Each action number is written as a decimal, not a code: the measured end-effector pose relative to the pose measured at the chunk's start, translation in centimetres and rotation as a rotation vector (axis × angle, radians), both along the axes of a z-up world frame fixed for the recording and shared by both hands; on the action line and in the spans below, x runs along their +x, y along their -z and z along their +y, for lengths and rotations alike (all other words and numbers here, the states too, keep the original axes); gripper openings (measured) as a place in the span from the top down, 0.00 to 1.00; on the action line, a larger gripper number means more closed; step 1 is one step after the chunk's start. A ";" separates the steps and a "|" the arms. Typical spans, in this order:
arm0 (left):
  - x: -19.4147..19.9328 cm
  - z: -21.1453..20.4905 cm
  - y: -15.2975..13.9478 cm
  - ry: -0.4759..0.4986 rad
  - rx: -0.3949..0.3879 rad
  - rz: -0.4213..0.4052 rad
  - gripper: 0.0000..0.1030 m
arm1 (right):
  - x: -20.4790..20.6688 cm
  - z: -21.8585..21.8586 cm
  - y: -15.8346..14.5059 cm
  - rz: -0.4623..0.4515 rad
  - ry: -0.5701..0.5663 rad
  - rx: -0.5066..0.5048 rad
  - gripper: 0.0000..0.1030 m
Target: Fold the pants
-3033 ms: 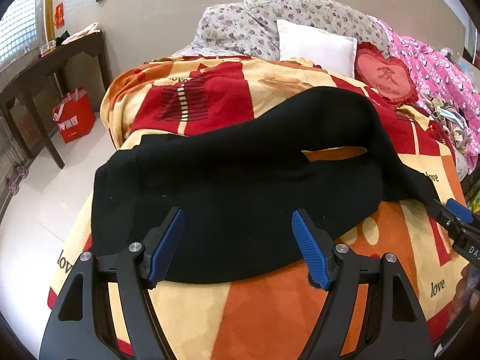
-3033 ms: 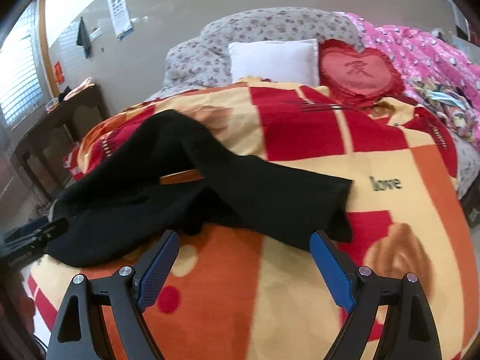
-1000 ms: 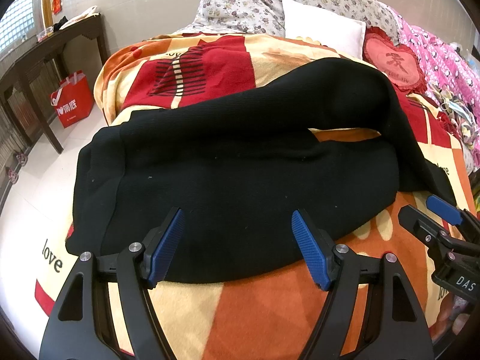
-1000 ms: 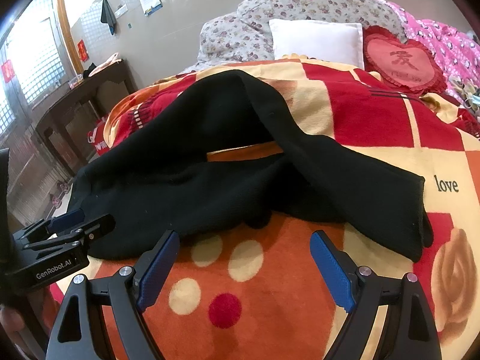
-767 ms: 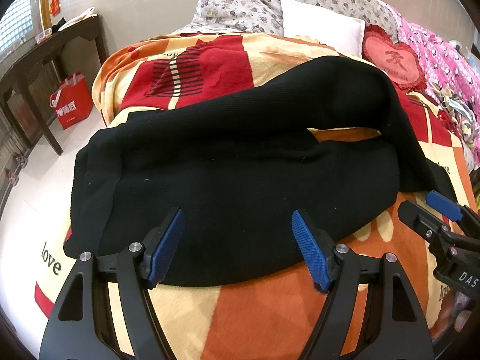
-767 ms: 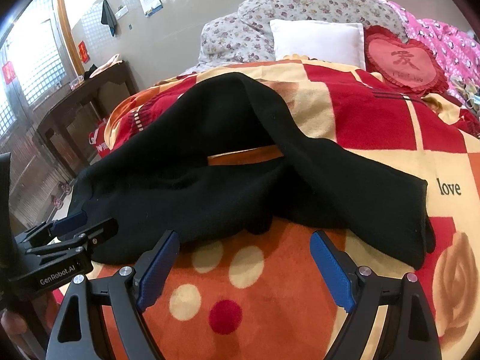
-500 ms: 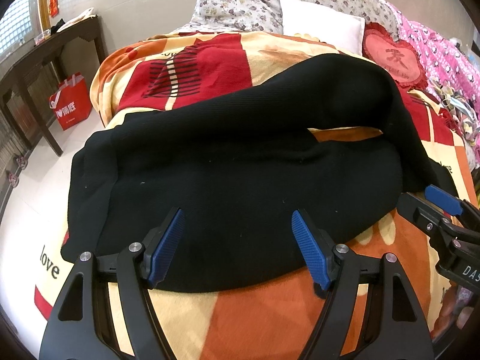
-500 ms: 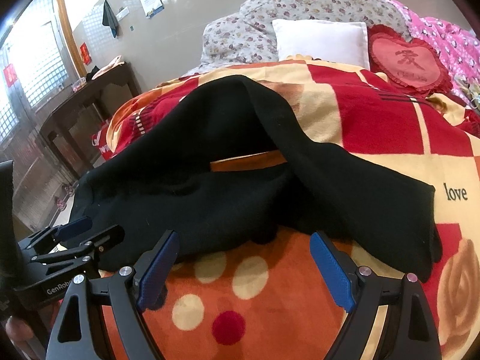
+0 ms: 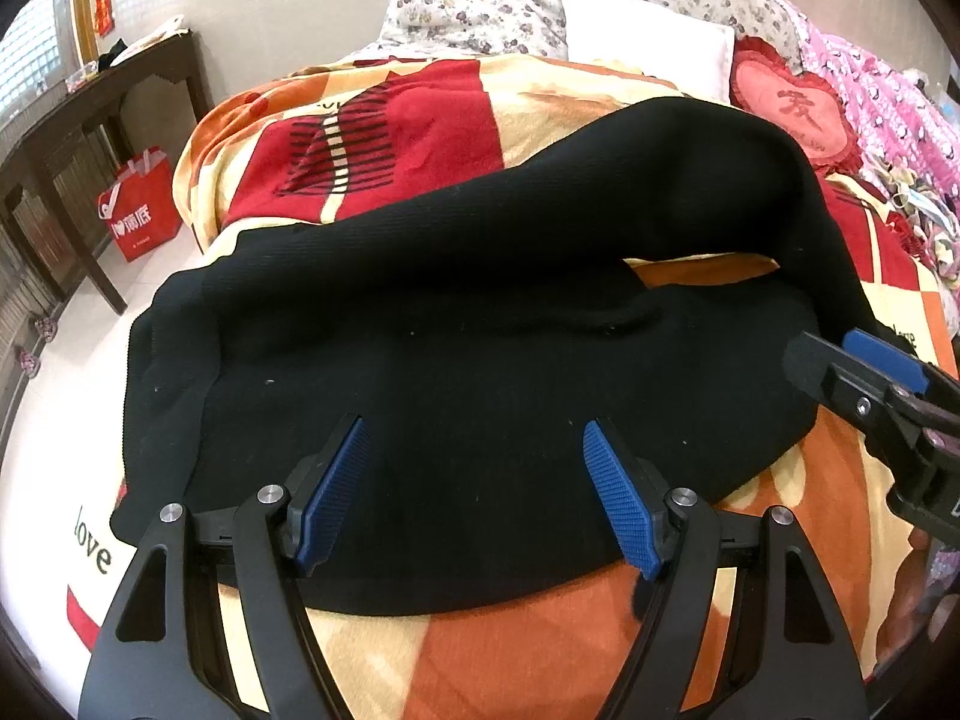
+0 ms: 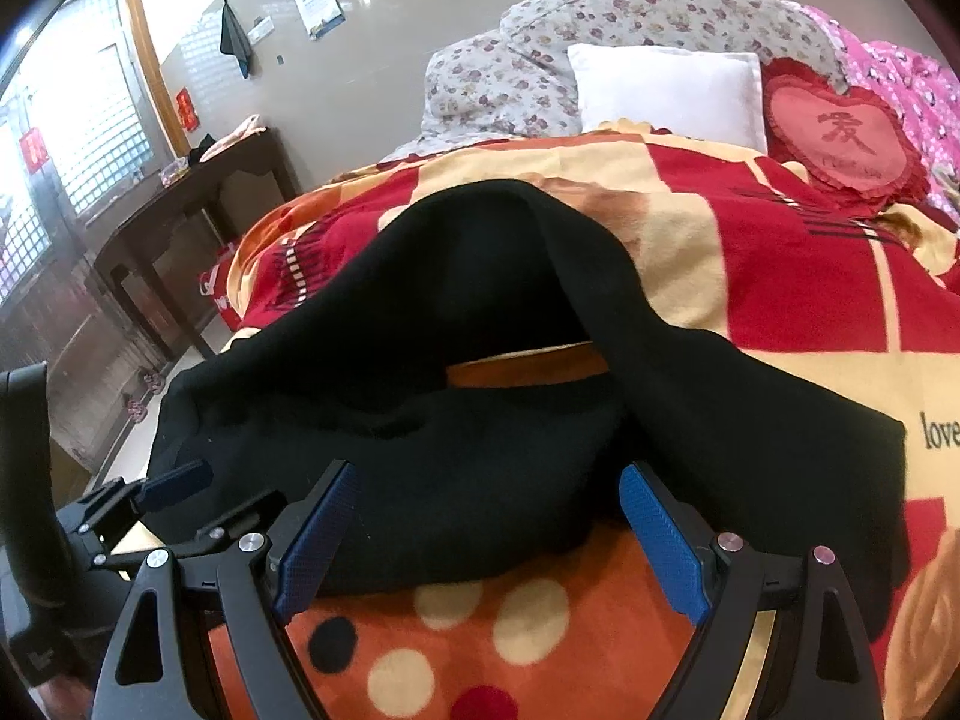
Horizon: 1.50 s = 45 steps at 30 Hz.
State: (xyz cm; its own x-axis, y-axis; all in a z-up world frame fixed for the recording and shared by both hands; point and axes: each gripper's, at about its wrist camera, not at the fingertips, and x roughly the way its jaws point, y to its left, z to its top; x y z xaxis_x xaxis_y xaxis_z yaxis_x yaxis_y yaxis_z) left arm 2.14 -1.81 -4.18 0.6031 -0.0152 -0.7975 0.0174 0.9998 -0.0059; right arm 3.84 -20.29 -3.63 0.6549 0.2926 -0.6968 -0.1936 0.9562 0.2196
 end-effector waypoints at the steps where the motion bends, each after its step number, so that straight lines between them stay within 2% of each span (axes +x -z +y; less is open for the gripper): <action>1: 0.1 0.0 0.0 0.000 0.001 0.001 0.28 | 0.2 0.1 0.0 0.001 -0.005 0.004 0.15; 6: 0.3 -0.1 0.2 0.000 0.002 0.006 0.28 | 1.4 0.1 0.8 0.021 -0.002 -0.013 0.15; 11: 0.5 0.0 0.4 -0.002 0.001 0.012 0.28 | 2.2 -1.3 1.2 0.041 0.028 0.004 0.15; 15: 0.8 0.0 0.7 -0.002 -0.002 0.023 0.28 | 2.8 -2.4 1.6 0.050 0.064 -0.020 0.15; 20: 1.0 -0.2 0.7 0.004 -0.002 0.025 0.28 | 2.7 -3.5 1.6 0.052 0.070 0.021 0.15; 24: 1.2 -0.4 0.8 0.009 0.005 0.028 0.28 | 3.4 -4.6 1.5 0.050 0.129 -0.056 0.23; 26: 1.4 -0.5 0.9 0.010 0.007 0.033 0.28 | 4.3 -5.2 0.8 0.029 0.165 -0.086 0.23; 30: 1.6 -0.7 0.9 0.010 0.012 0.037 0.28 | 7.0 -5.7 -1.1 -0.025 0.212 -0.175 0.23; 34: 1.9 -0.8 1.0 0.008 0.019 0.042 0.28 | 10.2 -4.2 -2.7 -0.101 0.216 -0.323 0.23; 37: 2.2 -0.8 1.2 0.006 0.027 0.045 0.28 | 12.0 -3.2 -3.6 -0.162 0.226 -0.392 0.23; 39: 2.4 -0.9 1.3 0.005 0.030 0.052 0.28 | 13.6 -3.1 -3.4 -0.148 0.203 -0.396 0.23; 41: 2.5 -0.9 1.4 0.005 0.028 0.056 0.28 | 14.8 -3.4 -2.4 -0.044 0.155 -0.364 0.23; 45: 2.4 -0.8 1.5 0.004 0.019 0.055 0.28 | 11.8 -5.3 -2.4 -0.048 0.140 -0.266 0.23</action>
